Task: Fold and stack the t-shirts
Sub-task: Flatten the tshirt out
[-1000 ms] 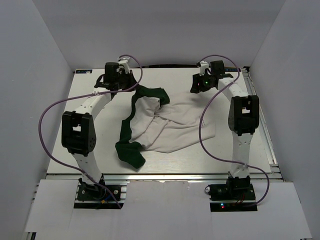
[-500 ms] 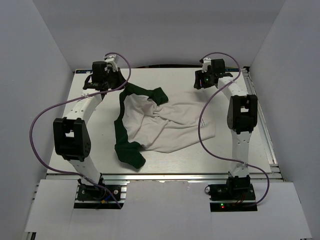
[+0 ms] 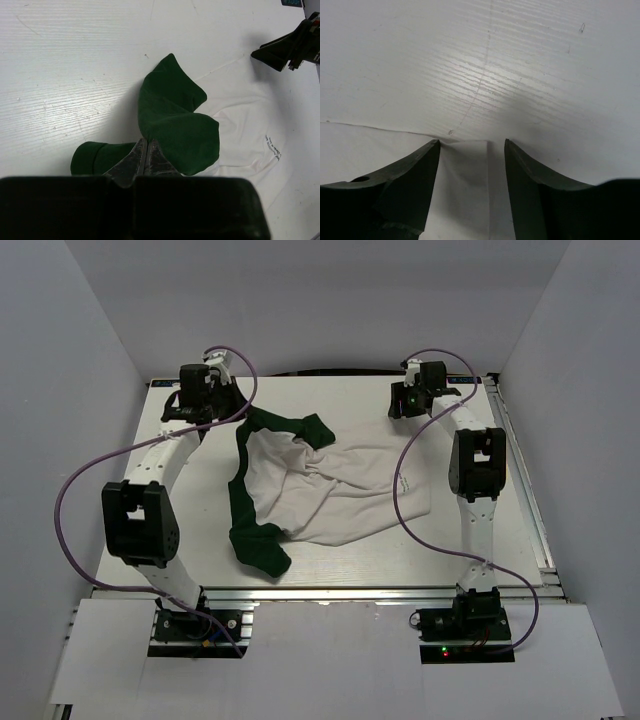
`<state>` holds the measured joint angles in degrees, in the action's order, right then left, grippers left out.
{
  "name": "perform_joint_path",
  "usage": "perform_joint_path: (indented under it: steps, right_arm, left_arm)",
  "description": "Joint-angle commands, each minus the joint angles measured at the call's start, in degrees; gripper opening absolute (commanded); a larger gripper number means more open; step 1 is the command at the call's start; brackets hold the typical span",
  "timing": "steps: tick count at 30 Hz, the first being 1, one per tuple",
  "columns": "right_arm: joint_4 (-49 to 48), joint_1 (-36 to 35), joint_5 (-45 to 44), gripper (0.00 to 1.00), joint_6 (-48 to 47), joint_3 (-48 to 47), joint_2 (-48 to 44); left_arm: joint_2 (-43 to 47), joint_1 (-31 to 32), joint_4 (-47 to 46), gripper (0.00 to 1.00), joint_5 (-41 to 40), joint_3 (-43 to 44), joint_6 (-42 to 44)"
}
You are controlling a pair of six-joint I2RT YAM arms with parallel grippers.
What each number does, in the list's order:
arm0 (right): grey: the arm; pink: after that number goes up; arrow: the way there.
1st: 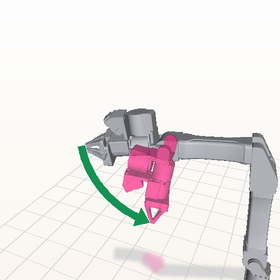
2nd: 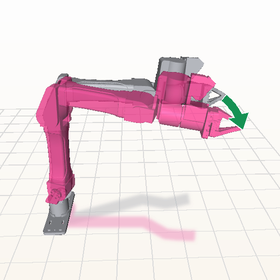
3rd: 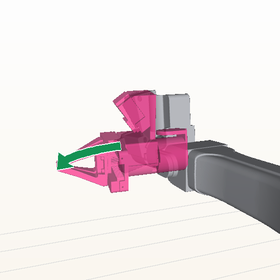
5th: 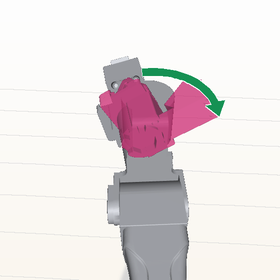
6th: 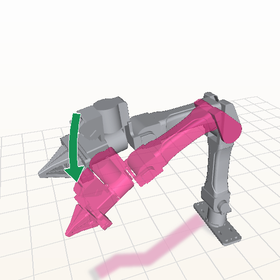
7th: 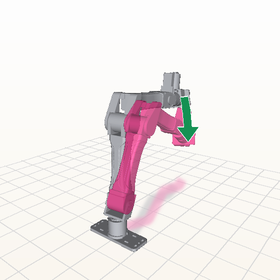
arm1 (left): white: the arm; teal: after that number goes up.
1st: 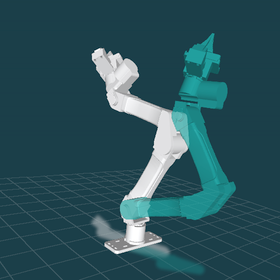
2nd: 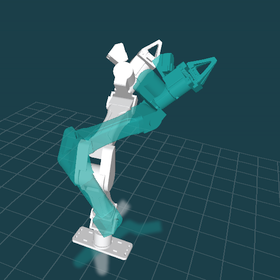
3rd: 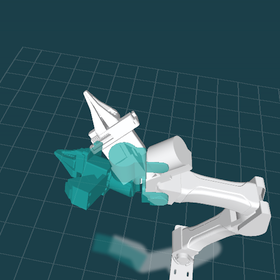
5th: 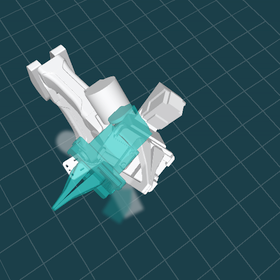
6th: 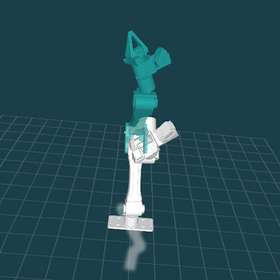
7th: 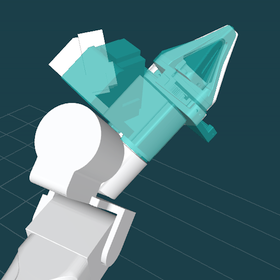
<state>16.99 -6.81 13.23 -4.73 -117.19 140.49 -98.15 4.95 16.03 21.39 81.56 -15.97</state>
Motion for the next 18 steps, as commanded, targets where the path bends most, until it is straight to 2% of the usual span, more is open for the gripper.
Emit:
perform_joint_path:
  steps: [1, 4, 6, 9, 10, 12, 15, 18]
  right_arm:
    - [0.58, 0.22, 2.93, 0.57, 1.48, -2.17, 0.93]
    - [1.54, 0.30, 4.96, 0.46, 1.83, -0.50, 0.58]
    - [1.20, 0.39, 6.10, 0.43, 2.18, 0.55, 0.05]
    - [1.38, 0.39, 4.88, 0.47, 2.53, 0.64, -0.12]
    - [1.29, 0.39, 4.35, 0.52, 2.62, 0.73, -0.12]
    - [1.64, 0.31, 3.21, 0.56, 2.54, 0.73, -0.13]
    - [2.17, 0.30, 2.32, 0.59, 2.45, 0.73, -0.30]
    - [2.52, 0.39, 3.11, 0.56, 2.45, 0.38, 0.22]
  left_arm:
    - [4.72, -0.47, -0.12, 0.00, -0.73, -0.44, -0.82]
    - [5.07, -0.47, -0.12, 0.00, -0.65, -0.70, -1.17]
    - [5.25, -0.47, -0.12, 0.00, -0.64, -0.79, -1.26]
    - [5.25, -0.64, -0.12, 0.00, -0.38, -0.79, -1.26]
    - [5.42, -0.64, -0.04, 0.00, -0.29, -0.79, -1.35]
    - [5.51, -0.64, -0.12, 0.00, -0.29, -0.79, -1.44]
    - [5.86, -0.73, -0.12, 0.00, -0.21, -0.79, -1.35]
    - [6.13, -0.73, -0.12, 0.00, -0.38, -0.96, -1.61]
